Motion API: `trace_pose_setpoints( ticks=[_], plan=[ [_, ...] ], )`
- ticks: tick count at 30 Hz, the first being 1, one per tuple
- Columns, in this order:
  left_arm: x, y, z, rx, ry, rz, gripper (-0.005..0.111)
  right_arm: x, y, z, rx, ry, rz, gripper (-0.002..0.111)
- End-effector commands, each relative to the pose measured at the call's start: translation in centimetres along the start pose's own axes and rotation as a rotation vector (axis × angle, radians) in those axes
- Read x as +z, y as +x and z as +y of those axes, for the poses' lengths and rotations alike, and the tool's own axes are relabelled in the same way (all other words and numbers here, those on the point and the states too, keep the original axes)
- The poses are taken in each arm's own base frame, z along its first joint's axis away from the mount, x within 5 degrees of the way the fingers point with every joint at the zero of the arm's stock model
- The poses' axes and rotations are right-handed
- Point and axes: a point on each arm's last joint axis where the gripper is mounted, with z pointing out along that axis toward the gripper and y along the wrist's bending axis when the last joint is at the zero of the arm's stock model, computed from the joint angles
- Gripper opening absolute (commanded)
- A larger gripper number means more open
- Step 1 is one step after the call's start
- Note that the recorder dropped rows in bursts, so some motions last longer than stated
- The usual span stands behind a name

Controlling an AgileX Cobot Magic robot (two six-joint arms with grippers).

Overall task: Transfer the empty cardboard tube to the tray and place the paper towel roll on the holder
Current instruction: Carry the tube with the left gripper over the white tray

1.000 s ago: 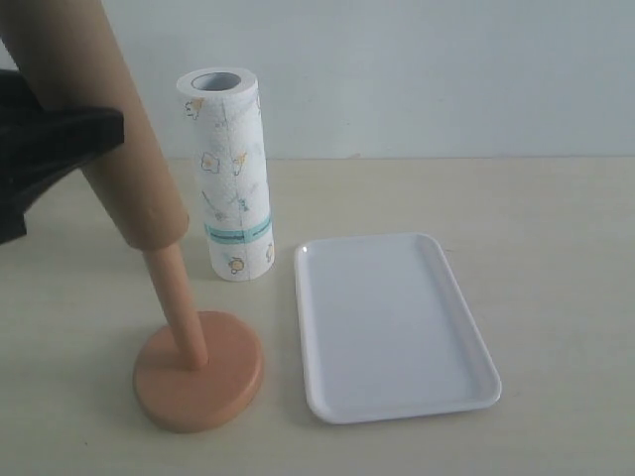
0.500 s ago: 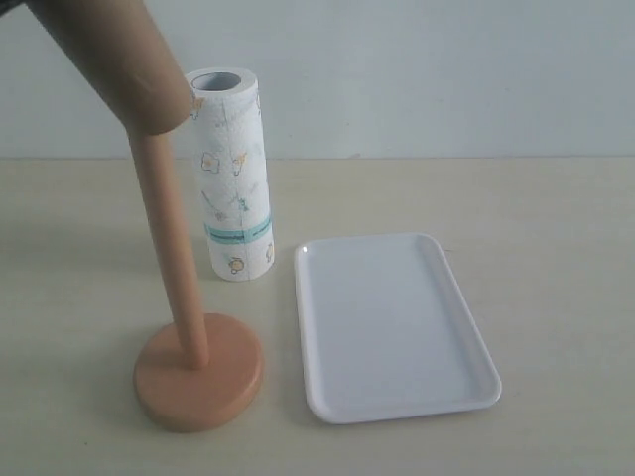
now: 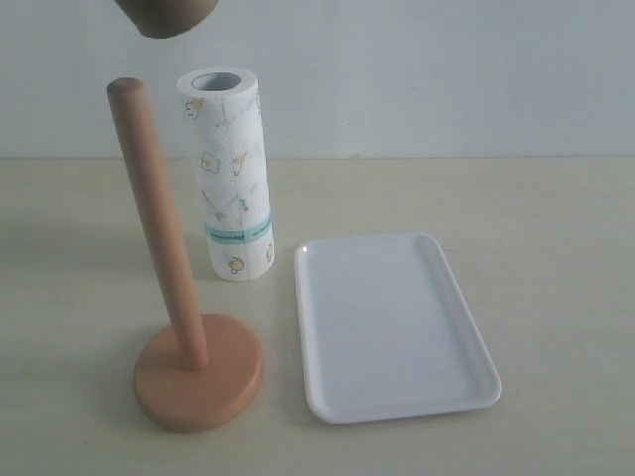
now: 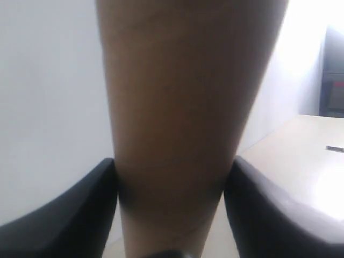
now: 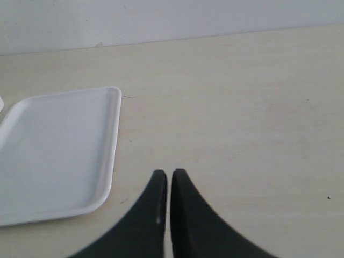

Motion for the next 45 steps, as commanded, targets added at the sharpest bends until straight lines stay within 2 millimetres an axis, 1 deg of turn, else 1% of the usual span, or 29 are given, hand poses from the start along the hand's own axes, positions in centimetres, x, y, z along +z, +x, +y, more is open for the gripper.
trace_pose_setpoints(
  ticks=[1,4,7,12,14,18,22,27,30,37,40,45],
  plan=[
    [0.9,-0.3,-0.4,-0.129,0.105,0.104,0.004,0.0,-0.1,0.0,-0.001,0.002,-0.009,0.003],
    [1.8,-0.3,0.0,-0.214,0.136,0.189,0.004,0.0,-0.1,0.0,-0.001,0.002,-0.009,0.003],
    [2.9,0.3,0.5,-0.311,0.167,0.270,0.004,0.0,-0.1,0.0,-0.001,0.002,-0.009,0.003],
    [5.0,2.5,1.5,-0.430,0.251,0.415,0.004,0.0,-0.1,0.0,-0.001,0.002,-0.009,0.003],
    [5.7,3.5,1.8,-0.473,0.272,0.447,0.004,0.0,-0.1,0.0,-0.001,0.002,-0.009,0.003],
    [7.0,5.1,2.7,-0.538,0.288,0.486,0.004,0.0,-0.1,0.0,-0.001,0.002,-0.009,0.003],
    [8.2,6.0,2.9,-0.550,0.303,0.510,0.004,0.0,-0.1,0.0,-0.001,0.002,-0.009,0.003],
    [10.4,5.5,2.2,-0.533,0.369,0.522,0.004,0.0,-0.1,0.0,-0.001,0.002,-0.009,0.003],
    [11.9,5.7,1.6,-0.538,0.407,0.537,0.004,0.0,-0.1,0.0,-0.001,0.002,-0.009,0.003],
    [15.1,8.3,0.0,-0.547,0.465,0.619,0.004,0.0,-0.1,0.0,-0.001,0.002,-0.009,0.003],
    [16.0,9.3,-0.1,-0.542,0.462,0.643,0.004,0.0,-0.1,0.0,-0.001,0.002,-0.009,0.003],
    [17.2,11.5,0.4,-0.572,0.439,0.684,0.004,0.0,-0.1,0.0,-0.001,0.002,-0.009,0.003]
  ],
)
